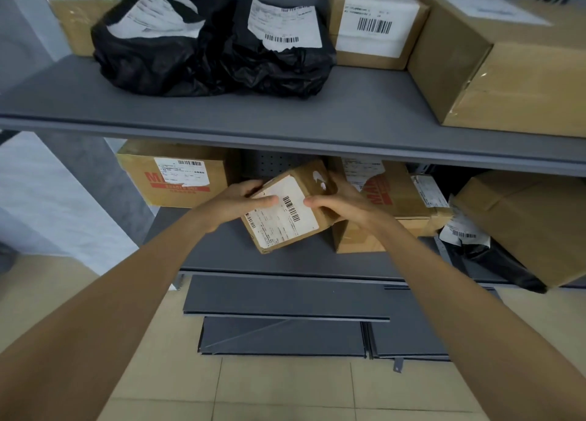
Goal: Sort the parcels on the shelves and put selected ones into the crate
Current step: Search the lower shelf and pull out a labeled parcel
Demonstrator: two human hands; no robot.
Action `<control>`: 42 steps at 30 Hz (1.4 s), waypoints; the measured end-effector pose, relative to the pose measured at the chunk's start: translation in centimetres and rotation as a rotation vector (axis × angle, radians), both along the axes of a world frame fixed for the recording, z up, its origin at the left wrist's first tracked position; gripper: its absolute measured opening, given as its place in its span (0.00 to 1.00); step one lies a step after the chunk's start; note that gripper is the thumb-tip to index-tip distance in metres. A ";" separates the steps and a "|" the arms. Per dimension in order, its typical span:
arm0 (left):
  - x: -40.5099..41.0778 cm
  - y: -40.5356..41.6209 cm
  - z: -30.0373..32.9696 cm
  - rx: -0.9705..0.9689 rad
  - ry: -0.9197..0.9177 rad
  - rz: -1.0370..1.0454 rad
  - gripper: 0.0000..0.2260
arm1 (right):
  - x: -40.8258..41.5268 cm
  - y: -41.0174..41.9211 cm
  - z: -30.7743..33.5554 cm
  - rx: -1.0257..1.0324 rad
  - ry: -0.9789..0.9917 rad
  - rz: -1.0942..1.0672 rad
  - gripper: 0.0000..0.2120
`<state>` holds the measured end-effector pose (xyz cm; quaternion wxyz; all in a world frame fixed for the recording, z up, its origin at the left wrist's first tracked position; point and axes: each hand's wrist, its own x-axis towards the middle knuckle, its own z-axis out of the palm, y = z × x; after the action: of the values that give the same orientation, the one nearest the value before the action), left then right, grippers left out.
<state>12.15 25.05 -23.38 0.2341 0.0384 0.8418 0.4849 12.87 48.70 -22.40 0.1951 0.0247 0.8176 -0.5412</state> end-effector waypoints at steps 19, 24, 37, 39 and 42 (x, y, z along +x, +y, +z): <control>3.2 -0.5 -5.1 0.691 -0.323 0.515 0.33 | 2.5 -2.2 -4.0 -0.686 -0.236 -0.370 0.31; 2.3 -1.5 -5.0 0.747 -0.295 0.657 0.16 | 3.7 -2.0 -5.7 -0.508 -0.332 -0.286 0.48; -0.6 -1.2 -2.2 0.424 -0.223 0.494 0.26 | 3.3 -2.5 -6.9 -0.385 -0.318 -0.212 0.24; -0.5 -0.9 -2.8 0.444 -0.227 0.533 0.29 | 2.6 -3.8 -7.2 -0.383 -0.315 -0.304 0.25; -0.2 -0.6 -4.0 0.410 -0.240 0.526 0.28 | 1.2 -5.8 -7.4 -0.351 -0.306 -0.407 0.22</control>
<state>11.96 24.41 -27.39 0.1857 -0.1907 0.6745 0.6887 14.11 42.92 -29.82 0.2049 0.2348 0.6509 -0.6923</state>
